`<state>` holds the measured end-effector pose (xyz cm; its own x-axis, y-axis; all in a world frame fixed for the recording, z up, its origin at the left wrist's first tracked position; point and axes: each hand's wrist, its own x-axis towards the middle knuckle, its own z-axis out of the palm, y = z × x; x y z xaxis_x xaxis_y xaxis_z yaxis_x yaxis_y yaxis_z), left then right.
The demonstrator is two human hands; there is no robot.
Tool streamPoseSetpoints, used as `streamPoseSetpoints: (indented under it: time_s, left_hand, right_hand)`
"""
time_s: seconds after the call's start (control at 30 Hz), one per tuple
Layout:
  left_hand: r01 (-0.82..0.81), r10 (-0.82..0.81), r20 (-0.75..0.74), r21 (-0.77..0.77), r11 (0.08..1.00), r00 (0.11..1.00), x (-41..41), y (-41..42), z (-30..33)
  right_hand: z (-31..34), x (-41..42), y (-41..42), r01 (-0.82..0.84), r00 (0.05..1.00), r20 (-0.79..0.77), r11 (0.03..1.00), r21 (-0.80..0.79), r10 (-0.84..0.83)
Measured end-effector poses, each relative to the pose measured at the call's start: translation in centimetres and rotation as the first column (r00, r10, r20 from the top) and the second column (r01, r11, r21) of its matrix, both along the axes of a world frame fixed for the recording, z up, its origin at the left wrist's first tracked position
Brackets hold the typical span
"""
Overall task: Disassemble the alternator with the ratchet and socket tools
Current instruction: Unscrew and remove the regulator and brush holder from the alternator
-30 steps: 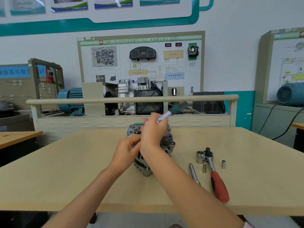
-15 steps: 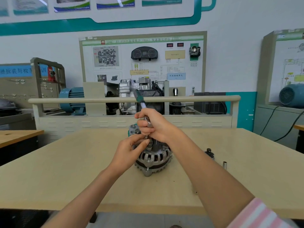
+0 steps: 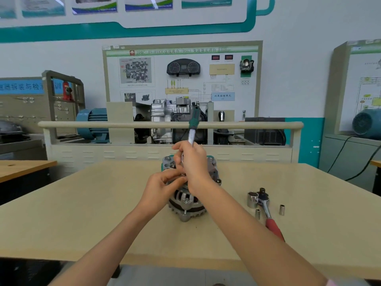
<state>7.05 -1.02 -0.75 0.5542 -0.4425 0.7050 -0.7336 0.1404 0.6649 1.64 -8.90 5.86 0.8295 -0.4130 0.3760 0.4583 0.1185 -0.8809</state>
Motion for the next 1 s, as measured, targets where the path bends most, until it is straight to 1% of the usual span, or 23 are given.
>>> streamPoseSetpoints:
  time_s: [0.07,0.13,0.17,0.23,0.33,0.43,0.5,0.57,0.63,0.67,0.73,0.83,0.93,1.0]
  left_hand:
    - [-0.037,0.037,0.001,-0.002,0.999,0.999,-0.1,0.0,0.0]
    - [-0.054,0.054,0.021,0.006,0.999,0.998,-0.3,0.0,0.0]
    - [-0.059,0.059,0.033,0.014,0.998,0.998,-0.5,0.0,0.0]
    - [-0.069,0.068,0.048,0.02,0.997,0.997,-0.6,0.0,0.0]
    - [-0.078,0.078,0.027,-0.001,0.997,0.997,0.0,-0.1,-0.3]
    - [-0.062,0.062,-0.013,-0.015,0.998,0.998,0.2,-0.3,-0.5]
    - [-0.068,0.068,-0.019,-0.017,0.998,0.998,0.3,-0.5,-0.6]
    - [-0.082,0.082,-0.007,-0.026,0.996,0.997,0.3,-0.6,-0.8]
    - [-0.094,0.094,0.004,-0.015,0.995,0.996,0.3,-0.6,-0.7]
    - [-0.097,0.097,0.006,-0.006,0.995,0.995,0.3,-0.5,-0.7]
    - [-0.087,0.087,0.007,0.0,0.996,0.996,0.3,-0.5,-0.7]
    - [-0.066,0.066,-0.008,-0.011,0.998,0.998,0.5,-0.5,-0.7]
    - [-0.039,0.038,-0.024,-0.028,0.999,0.999,0.4,-0.4,-0.8]
    - [-0.028,0.028,-0.005,-0.032,0.999,1.0,0.3,-0.4,-0.7]
  right_hand:
    - [-0.4,0.2,1.0,0.14,0.986,0.071,0.979,0.148,-0.152]
    - [-0.7,0.4,2.0,0.242,0.955,0.089,0.92,0.309,-0.281]
    - [-0.9,0.5,2.4,0.271,0.943,0.083,0.89,0.366,-0.321]
    - [-1.3,0.7,2.7,0.284,0.937,0.076,0.87,0.403,-0.341]
    - [-1.1,0.7,1.9,0.239,0.959,0.069,0.915,0.326,-0.275]
    - [-0.2,0.6,0.4,0.138,0.99,-0.027,0.978,0.154,-0.136]
    - [0.5,0.5,-0.5,0.025,0.994,-0.105,0.999,0.046,-0.02]
    - [1.2,0.4,-1.3,-0.129,0.977,-0.174,0.991,-0.028,0.122]
    - [1.9,0.3,-2.1,-0.289,0.936,-0.234,0.953,-0.086,0.263]
    - [2.2,0.3,-2.3,-0.349,0.914,-0.262,0.929,-0.124,0.309]
    - [2.5,0.2,-2.5,-0.406,0.892,-0.299,0.892,-0.197,0.34]
    - [2.1,0.3,-1.7,-0.367,0.914,-0.272,0.896,-0.248,0.299]
    - [1.4,0.1,-0.8,-0.197,0.973,-0.174,0.943,-0.267,0.154]
    - [0.8,0.0,-0.3,-0.086,0.993,-0.097,0.971,-0.223,0.066]
